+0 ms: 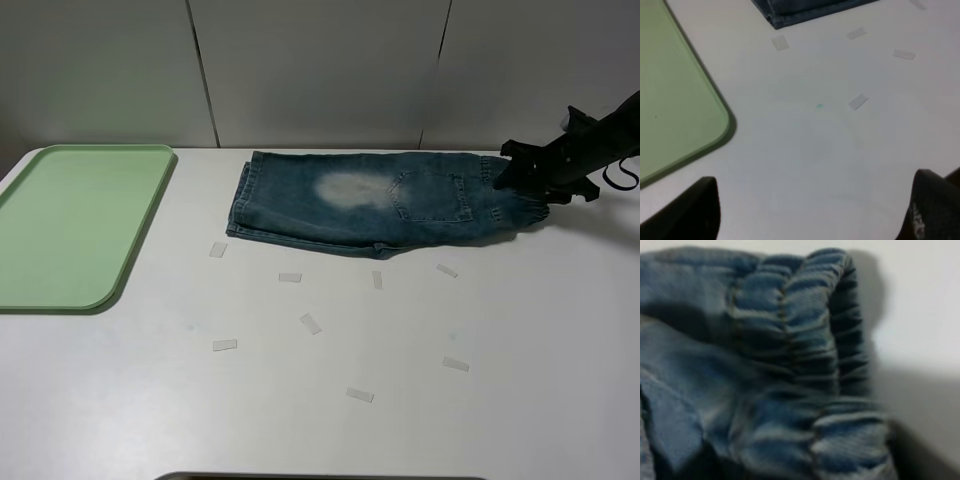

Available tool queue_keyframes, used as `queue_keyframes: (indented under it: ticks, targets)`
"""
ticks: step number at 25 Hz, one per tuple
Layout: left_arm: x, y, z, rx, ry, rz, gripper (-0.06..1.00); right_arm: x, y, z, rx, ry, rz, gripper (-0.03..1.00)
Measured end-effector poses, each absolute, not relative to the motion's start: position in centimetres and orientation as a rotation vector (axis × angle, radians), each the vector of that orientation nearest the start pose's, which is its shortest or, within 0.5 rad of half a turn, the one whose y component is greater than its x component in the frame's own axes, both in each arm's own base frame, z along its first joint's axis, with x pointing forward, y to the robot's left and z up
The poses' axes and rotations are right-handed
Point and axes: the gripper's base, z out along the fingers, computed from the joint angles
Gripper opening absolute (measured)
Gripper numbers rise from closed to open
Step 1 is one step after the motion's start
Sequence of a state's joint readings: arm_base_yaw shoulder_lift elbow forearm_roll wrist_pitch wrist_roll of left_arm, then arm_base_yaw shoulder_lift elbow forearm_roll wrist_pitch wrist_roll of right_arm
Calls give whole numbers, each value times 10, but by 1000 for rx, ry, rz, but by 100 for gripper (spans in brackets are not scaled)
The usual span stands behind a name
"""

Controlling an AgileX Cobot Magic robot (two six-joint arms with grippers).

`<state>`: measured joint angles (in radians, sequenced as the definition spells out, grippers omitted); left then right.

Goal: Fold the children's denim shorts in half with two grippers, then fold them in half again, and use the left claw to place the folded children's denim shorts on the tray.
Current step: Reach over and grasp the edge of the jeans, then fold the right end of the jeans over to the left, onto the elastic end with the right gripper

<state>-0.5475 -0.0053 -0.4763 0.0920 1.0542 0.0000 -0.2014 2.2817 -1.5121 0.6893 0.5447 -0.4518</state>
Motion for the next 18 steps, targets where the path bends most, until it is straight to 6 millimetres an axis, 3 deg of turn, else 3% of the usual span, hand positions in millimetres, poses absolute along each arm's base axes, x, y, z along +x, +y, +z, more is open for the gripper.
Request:
queue_keyframes:
  ticks: [3, 10, 18]
  targets:
    - [1, 8, 271, 554, 1985, -229, 76, 456, -58, 92, 376, 2634, 450, 6]
    - [1, 8, 271, 554, 1985, -229, 76, 454, -57, 93, 313, 2672, 426, 6]
    - [1, 8, 271, 554, 1985, -229, 76, 434, -68, 108, 26, 2853, 285, 6]
